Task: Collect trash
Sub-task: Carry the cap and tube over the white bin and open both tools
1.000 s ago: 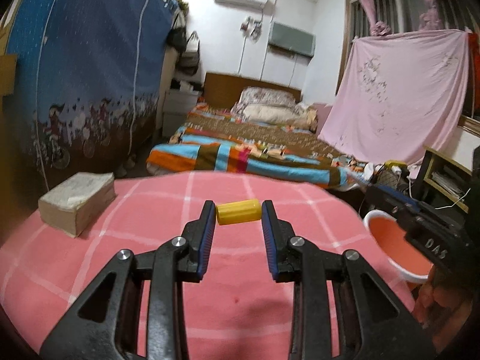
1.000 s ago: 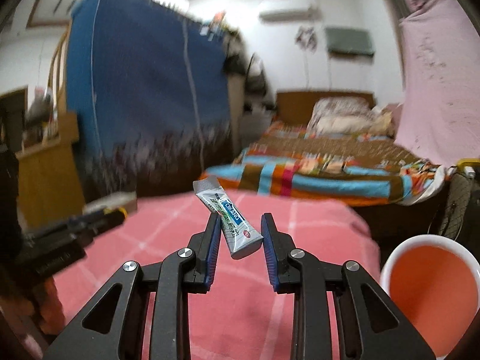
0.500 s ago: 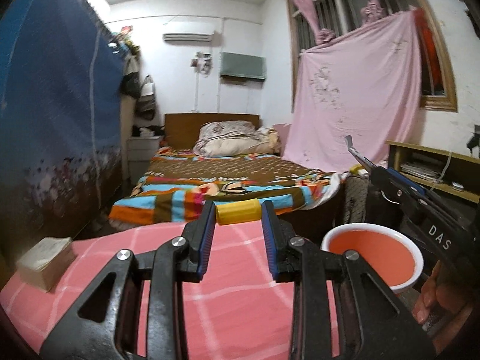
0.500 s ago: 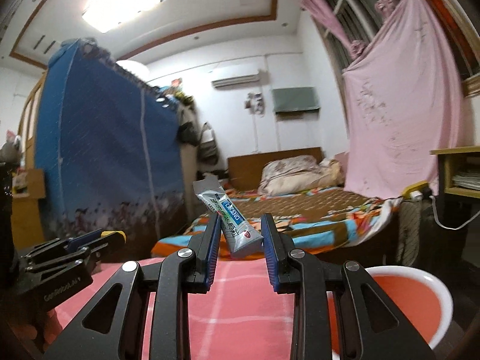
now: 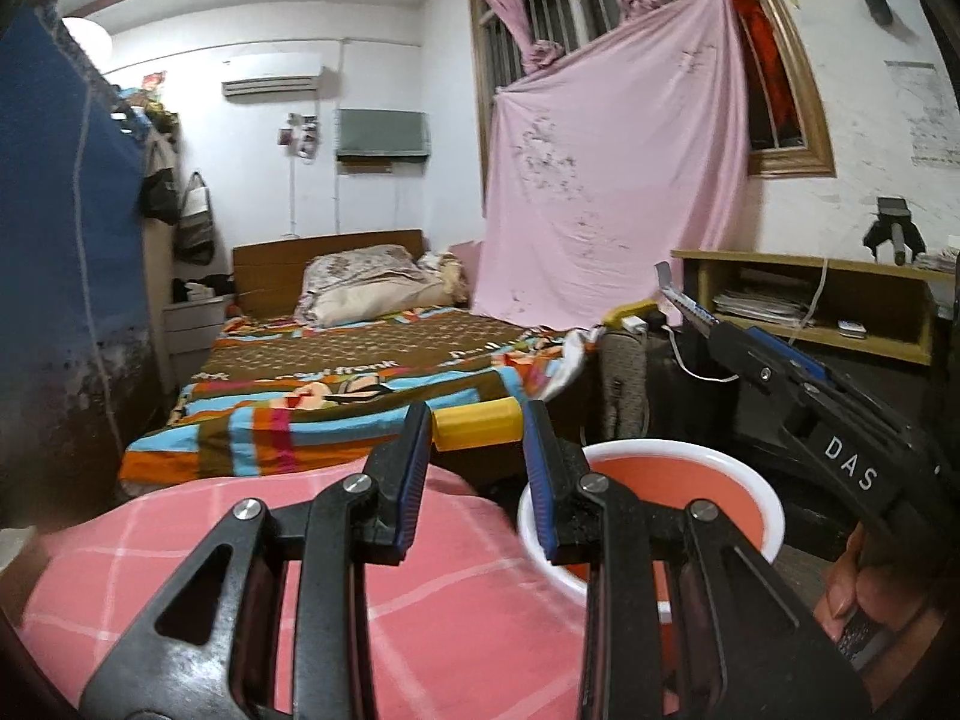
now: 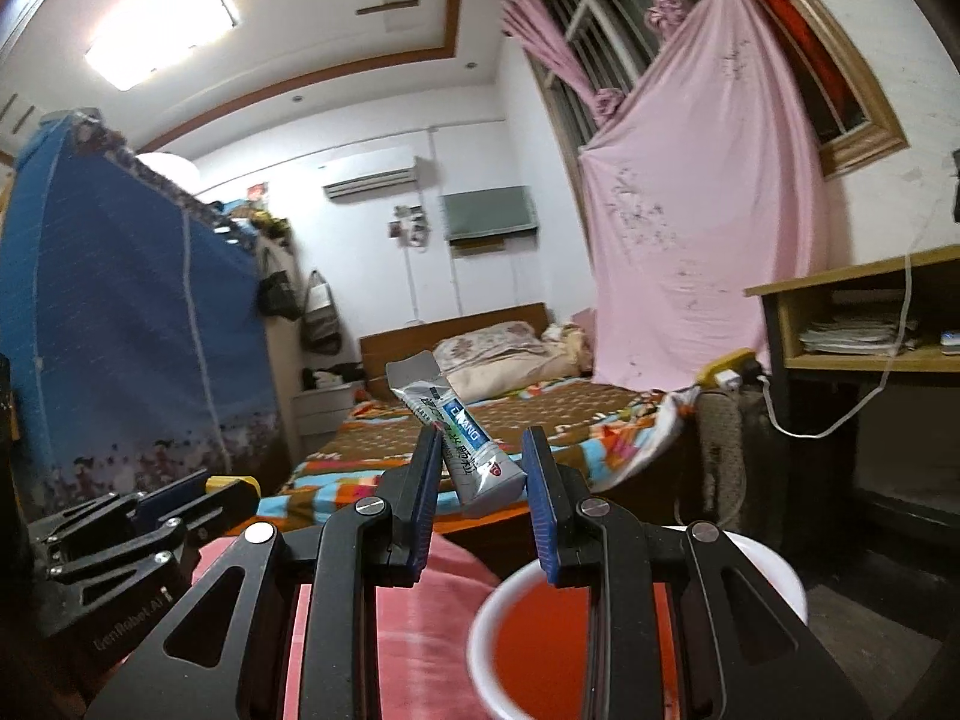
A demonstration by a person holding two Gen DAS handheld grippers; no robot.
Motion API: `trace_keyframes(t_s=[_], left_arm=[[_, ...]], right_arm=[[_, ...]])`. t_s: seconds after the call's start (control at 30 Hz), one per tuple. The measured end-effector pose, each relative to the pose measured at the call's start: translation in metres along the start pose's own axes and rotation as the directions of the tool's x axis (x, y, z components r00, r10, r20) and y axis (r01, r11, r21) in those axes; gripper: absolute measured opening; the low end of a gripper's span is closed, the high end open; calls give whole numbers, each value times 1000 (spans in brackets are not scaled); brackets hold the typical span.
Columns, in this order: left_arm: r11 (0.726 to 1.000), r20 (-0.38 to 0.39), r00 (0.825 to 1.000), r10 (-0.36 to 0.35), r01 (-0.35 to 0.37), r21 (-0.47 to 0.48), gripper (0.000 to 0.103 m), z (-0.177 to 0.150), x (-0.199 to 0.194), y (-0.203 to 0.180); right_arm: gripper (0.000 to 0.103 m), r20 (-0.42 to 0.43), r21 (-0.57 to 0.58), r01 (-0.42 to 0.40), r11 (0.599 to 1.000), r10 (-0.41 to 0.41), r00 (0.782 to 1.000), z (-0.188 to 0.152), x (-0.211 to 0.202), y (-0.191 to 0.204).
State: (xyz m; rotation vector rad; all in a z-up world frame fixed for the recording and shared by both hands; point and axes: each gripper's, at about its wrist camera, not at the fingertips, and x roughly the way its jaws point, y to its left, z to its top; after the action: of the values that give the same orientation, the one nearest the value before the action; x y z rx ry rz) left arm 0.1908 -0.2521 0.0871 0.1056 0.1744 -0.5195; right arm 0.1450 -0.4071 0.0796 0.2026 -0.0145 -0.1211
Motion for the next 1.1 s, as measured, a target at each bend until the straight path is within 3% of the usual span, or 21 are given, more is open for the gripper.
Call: trace_keyframes(t_s=[0.33, 0.6, 0.9, 0.97, 1.1], left_arm=[[996, -55, 995, -85, 86, 26, 13, -7, 25, -33], [989, -145, 978, -149, 147, -28, 13, -11, 52, -45], [978, -266, 942, -203, 180, -108, 13, -20, 80, -48], [971, -305, 924, -230, 198, -132, 13, -23, 87, -49], [966, -348, 905, -246, 198, -168, 13, -26, 96, -49]], right_arm=[[25, -44, 42, 79, 996, -78, 996, -9, 2, -32], [26, -120, 66, 132, 989, -124, 985, -20, 8, -50], [28, -200, 72, 173, 982, -156, 967, -30, 17, -62], [28, -219, 73, 178, 981, -159, 963, -32, 18, -64], [28, -259, 81, 187, 979, -161, 952, -37, 23, -67]])
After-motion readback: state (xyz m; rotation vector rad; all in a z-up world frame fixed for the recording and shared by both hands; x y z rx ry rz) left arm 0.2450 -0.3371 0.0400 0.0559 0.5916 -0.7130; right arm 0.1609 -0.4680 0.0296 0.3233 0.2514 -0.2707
